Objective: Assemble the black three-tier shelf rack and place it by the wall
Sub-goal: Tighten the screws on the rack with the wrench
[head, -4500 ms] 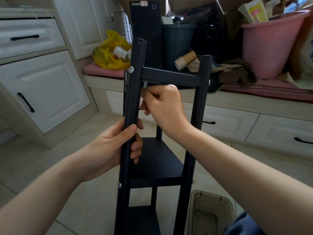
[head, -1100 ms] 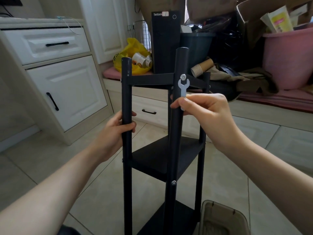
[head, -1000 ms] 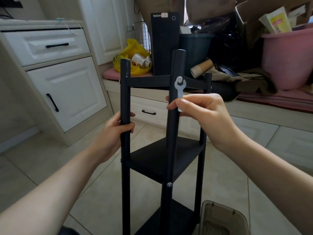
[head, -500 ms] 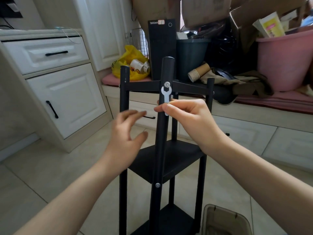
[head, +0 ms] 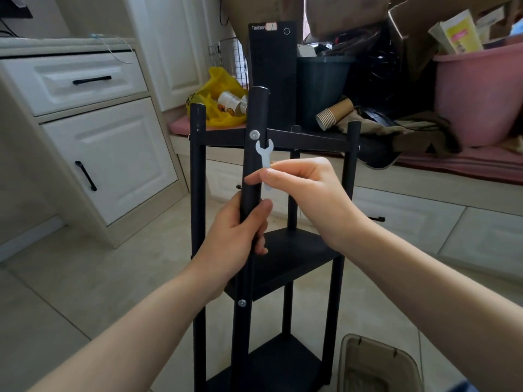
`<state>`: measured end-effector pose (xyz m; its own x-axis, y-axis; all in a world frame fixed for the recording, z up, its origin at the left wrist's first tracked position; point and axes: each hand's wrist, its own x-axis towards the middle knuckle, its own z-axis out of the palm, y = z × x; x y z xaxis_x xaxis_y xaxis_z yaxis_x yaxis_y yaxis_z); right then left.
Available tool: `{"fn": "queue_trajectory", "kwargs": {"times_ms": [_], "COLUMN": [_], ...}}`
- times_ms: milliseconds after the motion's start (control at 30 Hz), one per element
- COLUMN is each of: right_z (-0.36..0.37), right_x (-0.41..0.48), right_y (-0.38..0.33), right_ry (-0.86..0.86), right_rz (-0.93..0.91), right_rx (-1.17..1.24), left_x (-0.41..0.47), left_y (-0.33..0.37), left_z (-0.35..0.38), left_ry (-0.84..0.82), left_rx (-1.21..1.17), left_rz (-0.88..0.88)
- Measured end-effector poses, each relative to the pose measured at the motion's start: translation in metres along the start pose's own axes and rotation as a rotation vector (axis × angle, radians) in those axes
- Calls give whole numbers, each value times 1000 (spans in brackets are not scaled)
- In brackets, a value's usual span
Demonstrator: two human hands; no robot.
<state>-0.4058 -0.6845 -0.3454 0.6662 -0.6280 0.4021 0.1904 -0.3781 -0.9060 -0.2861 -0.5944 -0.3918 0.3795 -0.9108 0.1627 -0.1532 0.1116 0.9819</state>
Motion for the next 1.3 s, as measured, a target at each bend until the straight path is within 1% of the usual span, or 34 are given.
{"fn": "queue_trajectory", "kwargs": {"times_ms": [167,333,467,633,833,1200,1300], "right_z": [-5,-11,-8,-5,0,9,16], "right_x": [2,1,3,7,13,21,26], "right_y": [7,16,19,18,19,23,23], "right_ry": [58,87,62,53,143,155,183], "right_rz": [-25,59,128,155,153,178,185], "right_rx": [-60,-185,-275,-261,-171,-129,-91], "left_x": [3,4,3,1,1,7,7], "left_y": [-1,-2,-3,0,0,-1,-1], "left_z": [-6,-11,-13,-16,-17,-28,-32], "left_ry": [-54,-91,-141,-194,-233,-227,-237], "left_rx": [-8,-33,-51,-73,-129,-138,-144], "left_rz": [5,-16,-11,-2,-25,-93,-111]}}
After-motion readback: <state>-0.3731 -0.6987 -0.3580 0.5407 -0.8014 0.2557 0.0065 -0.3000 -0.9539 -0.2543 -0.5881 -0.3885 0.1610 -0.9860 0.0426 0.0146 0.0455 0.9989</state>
